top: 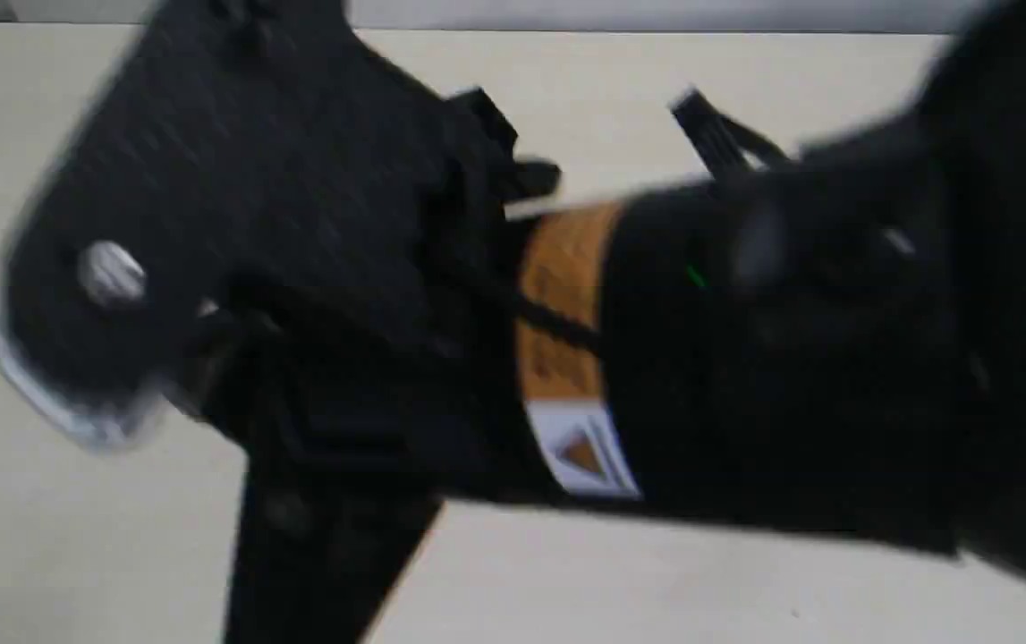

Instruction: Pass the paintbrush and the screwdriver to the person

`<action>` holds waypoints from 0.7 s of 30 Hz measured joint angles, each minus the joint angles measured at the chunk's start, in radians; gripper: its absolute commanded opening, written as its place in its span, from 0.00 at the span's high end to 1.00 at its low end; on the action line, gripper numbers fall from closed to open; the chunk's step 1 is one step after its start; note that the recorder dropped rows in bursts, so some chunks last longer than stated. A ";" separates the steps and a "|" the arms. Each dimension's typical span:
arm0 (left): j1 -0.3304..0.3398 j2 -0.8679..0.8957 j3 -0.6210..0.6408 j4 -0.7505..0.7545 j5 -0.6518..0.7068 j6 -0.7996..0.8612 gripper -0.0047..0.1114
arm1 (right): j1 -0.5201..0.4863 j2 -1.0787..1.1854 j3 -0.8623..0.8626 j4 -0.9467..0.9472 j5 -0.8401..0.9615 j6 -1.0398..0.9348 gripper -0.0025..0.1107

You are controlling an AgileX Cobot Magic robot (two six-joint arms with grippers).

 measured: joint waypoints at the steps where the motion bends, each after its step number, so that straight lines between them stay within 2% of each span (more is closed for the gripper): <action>1: 0.000 0.000 0.000 0.000 0.000 0.000 0.96 | 0.013 -0.039 0.070 -0.002 -0.055 0.007 0.94; 7: 0.000 0.000 0.000 0.000 0.000 0.000 0.96 | 0.023 -0.169 0.275 0.064 -0.122 0.018 0.94; 18: 0.000 0.000 0.000 0.000 0.000 0.000 0.96 | 0.023 -0.390 0.296 -0.001 0.100 0.033 0.94; 21: 0.000 0.000 0.000 0.000 0.000 0.000 0.96 | -0.023 -0.495 0.299 -0.030 0.107 0.034 0.94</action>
